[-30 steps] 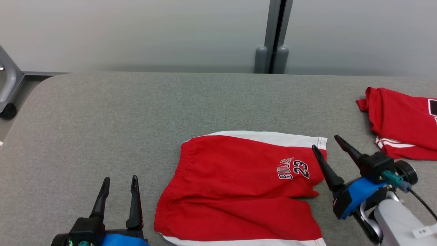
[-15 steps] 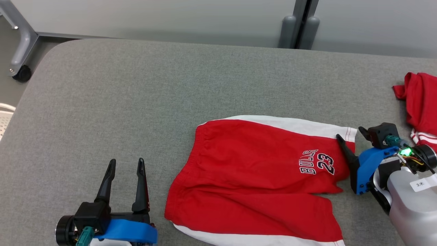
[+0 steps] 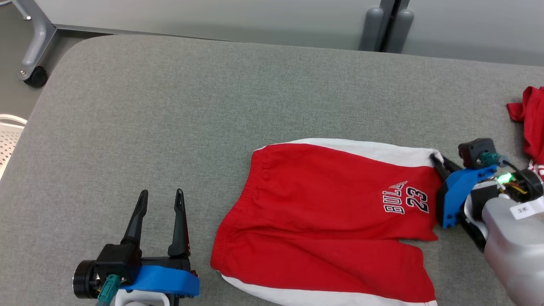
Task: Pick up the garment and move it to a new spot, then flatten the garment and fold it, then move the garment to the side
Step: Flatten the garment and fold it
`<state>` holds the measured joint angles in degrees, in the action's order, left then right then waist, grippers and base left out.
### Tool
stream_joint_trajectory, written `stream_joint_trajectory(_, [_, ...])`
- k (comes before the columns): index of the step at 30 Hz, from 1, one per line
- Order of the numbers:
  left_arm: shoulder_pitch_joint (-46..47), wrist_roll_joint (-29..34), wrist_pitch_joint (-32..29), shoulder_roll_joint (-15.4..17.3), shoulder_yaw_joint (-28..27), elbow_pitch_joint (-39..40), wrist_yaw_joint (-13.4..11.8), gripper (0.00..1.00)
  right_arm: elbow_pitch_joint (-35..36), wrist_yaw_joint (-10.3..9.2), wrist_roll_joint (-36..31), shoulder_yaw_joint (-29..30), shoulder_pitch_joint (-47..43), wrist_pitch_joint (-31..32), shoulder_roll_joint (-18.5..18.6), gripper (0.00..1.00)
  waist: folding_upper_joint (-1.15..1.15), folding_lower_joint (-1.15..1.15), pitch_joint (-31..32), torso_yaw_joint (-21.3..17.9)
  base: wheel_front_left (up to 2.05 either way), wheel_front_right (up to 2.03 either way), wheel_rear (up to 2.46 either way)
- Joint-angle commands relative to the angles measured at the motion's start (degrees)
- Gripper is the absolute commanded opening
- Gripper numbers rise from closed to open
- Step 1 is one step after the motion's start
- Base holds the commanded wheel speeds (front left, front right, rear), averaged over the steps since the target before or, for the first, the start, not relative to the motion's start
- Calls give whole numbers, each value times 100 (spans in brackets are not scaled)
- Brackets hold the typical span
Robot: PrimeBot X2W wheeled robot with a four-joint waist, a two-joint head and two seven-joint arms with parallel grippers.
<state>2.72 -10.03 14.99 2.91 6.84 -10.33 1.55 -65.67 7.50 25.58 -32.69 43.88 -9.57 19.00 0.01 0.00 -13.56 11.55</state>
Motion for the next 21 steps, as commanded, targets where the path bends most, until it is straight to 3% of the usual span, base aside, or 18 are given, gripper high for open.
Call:
stream_joint_trajectory(1, [74,-16,25,-3,10,-4,8,100,2,-1,22,-10,167,-57,117,0,-1,0,5,7,0,0,0])
stream_joint_trajectory(11, [120,-62,25,-3,56,-21,11,100,-160,-1,46,113,1389,-506,403,0,-1,0,-11,175,0,0,0])
stream_joint_trajectory(16, [107,-98,25,-4,101,17,-36,100,-242,0,-95,454,1670,-564,331,0,-1,0,-42,236,0,0,0])
stream_joint_trajectory(17, [106,-101,25,-3,109,16,-45,100,-246,0,-130,509,1613,-564,292,44,-1,0,-43,240,0,0,0])
stream_joint_trajectory(18, [106,-99,25,-4,112,11,-50,100,-306,0,-162,529,1522,-563,256,100,-1,0,-38,241,0,0,0])
stream_joint_trajectory(21, [82,-93,25,-4,102,-13,-56,100,-256,0,-240,608,1387,-565,205,100,-1,0,-6,203,0,0,0])
